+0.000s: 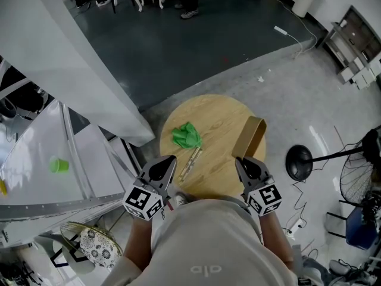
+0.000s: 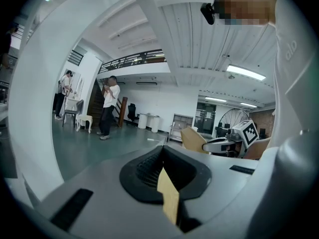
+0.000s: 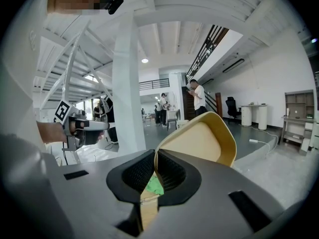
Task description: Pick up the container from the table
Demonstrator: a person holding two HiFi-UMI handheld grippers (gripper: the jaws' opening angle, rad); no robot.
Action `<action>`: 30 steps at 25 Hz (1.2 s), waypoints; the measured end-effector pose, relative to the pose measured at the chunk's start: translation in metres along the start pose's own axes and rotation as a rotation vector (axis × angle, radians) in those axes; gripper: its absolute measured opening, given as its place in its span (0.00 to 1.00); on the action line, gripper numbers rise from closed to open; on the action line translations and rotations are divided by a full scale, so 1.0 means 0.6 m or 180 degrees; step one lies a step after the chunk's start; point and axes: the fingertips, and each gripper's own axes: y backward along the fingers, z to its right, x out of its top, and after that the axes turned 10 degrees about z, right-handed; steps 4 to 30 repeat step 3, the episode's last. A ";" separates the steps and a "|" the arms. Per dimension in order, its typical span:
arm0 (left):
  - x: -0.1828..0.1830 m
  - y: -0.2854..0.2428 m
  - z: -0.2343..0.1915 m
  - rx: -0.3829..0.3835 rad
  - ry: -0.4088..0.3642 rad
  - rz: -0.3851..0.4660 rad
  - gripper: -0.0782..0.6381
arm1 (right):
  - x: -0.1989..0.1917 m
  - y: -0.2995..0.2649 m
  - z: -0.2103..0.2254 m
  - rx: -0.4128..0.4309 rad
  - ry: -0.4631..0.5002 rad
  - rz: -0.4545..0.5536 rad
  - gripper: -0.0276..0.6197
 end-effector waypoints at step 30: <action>0.000 0.000 0.000 0.0008 0.0002 0.0001 0.13 | -0.002 0.000 0.004 0.0006 -0.0001 -0.0018 0.11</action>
